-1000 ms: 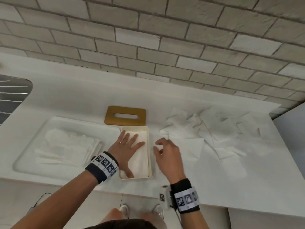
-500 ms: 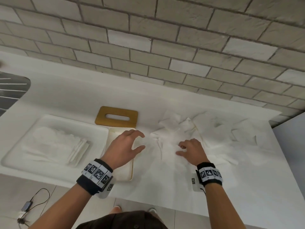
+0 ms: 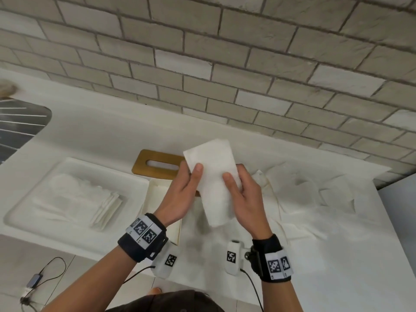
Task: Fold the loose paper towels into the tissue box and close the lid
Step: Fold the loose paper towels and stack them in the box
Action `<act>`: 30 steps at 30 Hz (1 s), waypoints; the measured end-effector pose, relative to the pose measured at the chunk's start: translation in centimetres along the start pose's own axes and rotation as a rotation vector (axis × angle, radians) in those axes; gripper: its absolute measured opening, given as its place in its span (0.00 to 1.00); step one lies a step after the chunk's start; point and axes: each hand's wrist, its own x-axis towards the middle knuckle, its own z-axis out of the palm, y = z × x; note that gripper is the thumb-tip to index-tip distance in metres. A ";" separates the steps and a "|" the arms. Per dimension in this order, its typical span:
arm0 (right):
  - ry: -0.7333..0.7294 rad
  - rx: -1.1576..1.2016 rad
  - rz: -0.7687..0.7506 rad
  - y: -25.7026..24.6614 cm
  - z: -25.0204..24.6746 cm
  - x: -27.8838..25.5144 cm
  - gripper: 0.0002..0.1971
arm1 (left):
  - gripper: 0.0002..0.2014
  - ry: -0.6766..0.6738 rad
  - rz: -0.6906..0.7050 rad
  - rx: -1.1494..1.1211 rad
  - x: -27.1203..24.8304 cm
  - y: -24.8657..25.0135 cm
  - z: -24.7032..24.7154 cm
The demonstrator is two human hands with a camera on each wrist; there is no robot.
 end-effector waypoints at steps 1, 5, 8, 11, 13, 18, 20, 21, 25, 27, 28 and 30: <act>-0.011 -0.020 0.015 0.0 1.0 -0.1 0.07 | 0.24 0.040 0.012 -0.012 0.1 0.2 -0.3; -0.031 -0.026 0.100 0.6 5.9 -0.8 0.24 | 0.13 0.089 0.045 0.152 0.3 0.1 -2.6; -0.032 0.121 0.128 0.4 8.4 -2.2 0.38 | 0.16 0.109 -0.065 0.116 0.3 -0.5 -5.2; -0.115 0.078 0.152 1.0 10.0 -3.8 0.37 | 0.24 0.175 -0.160 0.079 0.5 -1.9 -8.3; -0.164 -0.056 0.175 1.9 11.0 -4.7 0.27 | 0.28 0.168 -0.189 0.140 1.0 -3.2 -10.1; -0.252 -0.313 0.338 4.7 14.6 -5.9 0.17 | 0.17 0.004 -0.131 0.654 1.7 -6.5 -13.2; -0.312 -0.440 0.379 5.4 16.0 -5.9 0.21 | 0.23 0.004 -0.012 0.767 1.1 -7.7 -14.0; -0.338 -0.511 0.385 5.5 16.6 -5.9 0.23 | 0.22 -0.008 0.039 0.798 0.7 -7.8 -14.2; -0.360 -0.815 0.332 4.8 17.6 -5.6 0.29 | 0.11 -0.266 0.187 0.953 -0.2 -7.7 -14.2; -0.369 -0.914 0.307 4.7 17.7 -5.5 0.29 | 0.15 -0.468 0.165 1.147 -0.4 -7.7 -13.7; -0.379 -0.946 0.297 4.7 17.7 -5.4 0.28 | 0.20 -0.559 0.127 1.289 -0.5 -8.0 -13.5; -0.390 -0.974 0.279 4.7 17.4 -5.5 0.26 | 0.32 -0.691 0.019 1.546 -0.6 -8.3 -12.9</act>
